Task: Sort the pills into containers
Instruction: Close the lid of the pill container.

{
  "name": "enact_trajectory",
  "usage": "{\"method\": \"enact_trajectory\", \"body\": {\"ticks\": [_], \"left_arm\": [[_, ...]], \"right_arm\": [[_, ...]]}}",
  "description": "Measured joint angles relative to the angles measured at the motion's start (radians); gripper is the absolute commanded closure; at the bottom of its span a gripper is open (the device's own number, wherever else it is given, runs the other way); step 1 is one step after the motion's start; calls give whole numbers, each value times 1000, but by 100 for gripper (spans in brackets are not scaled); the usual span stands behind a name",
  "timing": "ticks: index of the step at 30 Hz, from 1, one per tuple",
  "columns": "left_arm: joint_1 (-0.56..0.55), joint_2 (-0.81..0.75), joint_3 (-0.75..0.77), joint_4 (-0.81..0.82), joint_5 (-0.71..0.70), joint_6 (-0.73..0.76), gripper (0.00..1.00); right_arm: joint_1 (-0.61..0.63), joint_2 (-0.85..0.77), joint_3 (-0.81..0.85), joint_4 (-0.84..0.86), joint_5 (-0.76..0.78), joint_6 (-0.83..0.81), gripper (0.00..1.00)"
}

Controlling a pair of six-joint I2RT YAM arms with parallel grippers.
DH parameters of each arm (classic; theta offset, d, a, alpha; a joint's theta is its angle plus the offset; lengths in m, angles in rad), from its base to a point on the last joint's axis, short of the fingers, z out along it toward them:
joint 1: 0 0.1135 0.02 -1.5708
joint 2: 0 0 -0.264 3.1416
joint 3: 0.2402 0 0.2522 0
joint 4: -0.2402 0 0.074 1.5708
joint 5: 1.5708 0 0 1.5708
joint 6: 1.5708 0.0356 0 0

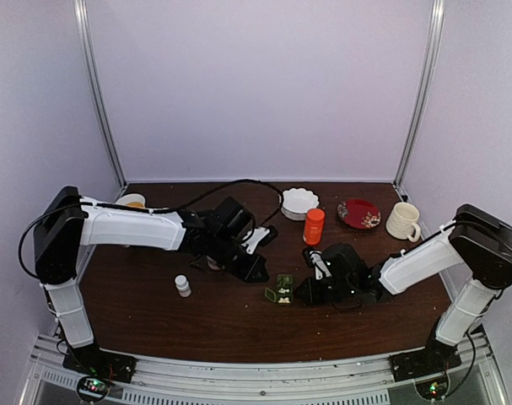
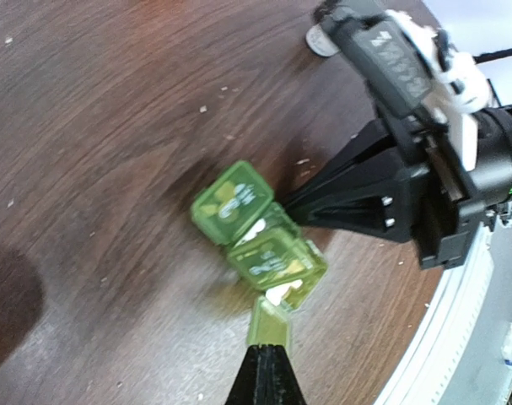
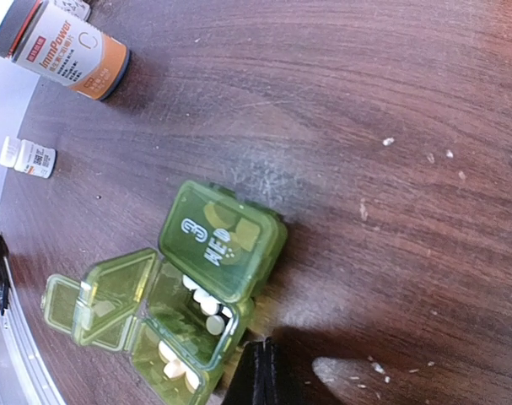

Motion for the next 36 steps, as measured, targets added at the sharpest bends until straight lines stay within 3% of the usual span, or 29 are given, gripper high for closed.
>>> {"method": "enact_trajectory", "body": {"ticks": [36], "left_arm": [[0, 235, 143, 58, 125, 2, 100]], "right_arm": [[0, 15, 8, 25, -33, 20, 100]]}}
